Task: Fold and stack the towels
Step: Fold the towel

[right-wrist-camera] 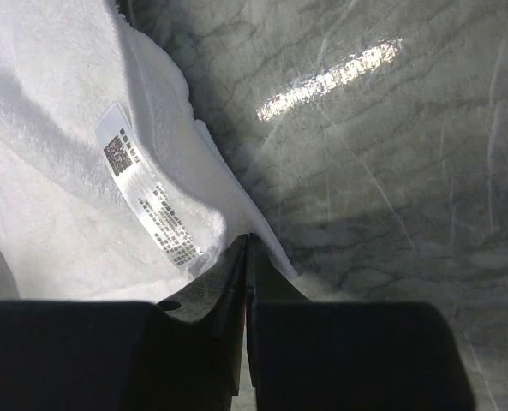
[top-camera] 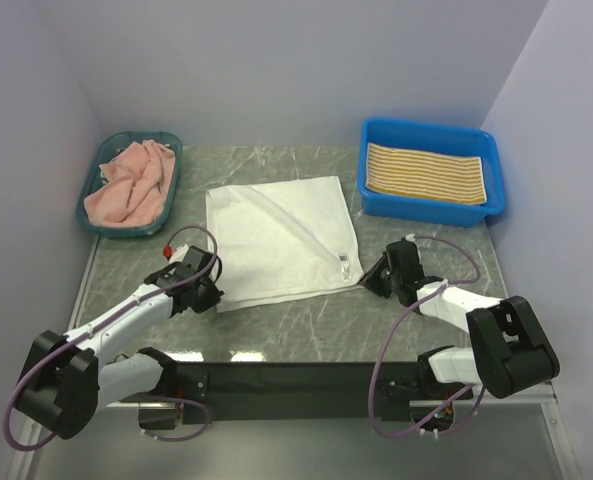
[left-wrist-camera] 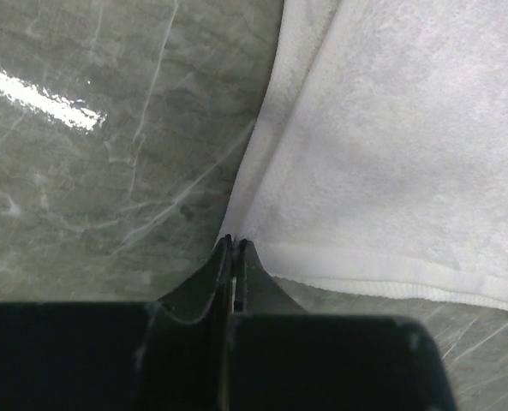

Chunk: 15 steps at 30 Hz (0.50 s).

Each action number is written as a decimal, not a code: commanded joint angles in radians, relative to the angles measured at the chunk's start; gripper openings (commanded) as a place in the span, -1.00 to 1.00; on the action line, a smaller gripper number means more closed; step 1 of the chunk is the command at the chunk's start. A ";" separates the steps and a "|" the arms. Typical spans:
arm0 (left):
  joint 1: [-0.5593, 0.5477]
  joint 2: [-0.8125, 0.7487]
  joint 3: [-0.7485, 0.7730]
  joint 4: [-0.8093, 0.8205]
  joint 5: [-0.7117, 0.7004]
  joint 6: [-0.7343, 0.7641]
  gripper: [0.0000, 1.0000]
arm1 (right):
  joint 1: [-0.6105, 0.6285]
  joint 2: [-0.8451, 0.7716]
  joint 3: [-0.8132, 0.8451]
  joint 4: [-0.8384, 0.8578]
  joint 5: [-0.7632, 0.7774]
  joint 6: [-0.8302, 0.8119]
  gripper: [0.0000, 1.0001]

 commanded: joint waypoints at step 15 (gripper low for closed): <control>0.006 -0.113 -0.033 -0.076 0.037 -0.047 -0.99 | -0.011 0.006 -0.025 -0.039 0.051 0.002 -0.87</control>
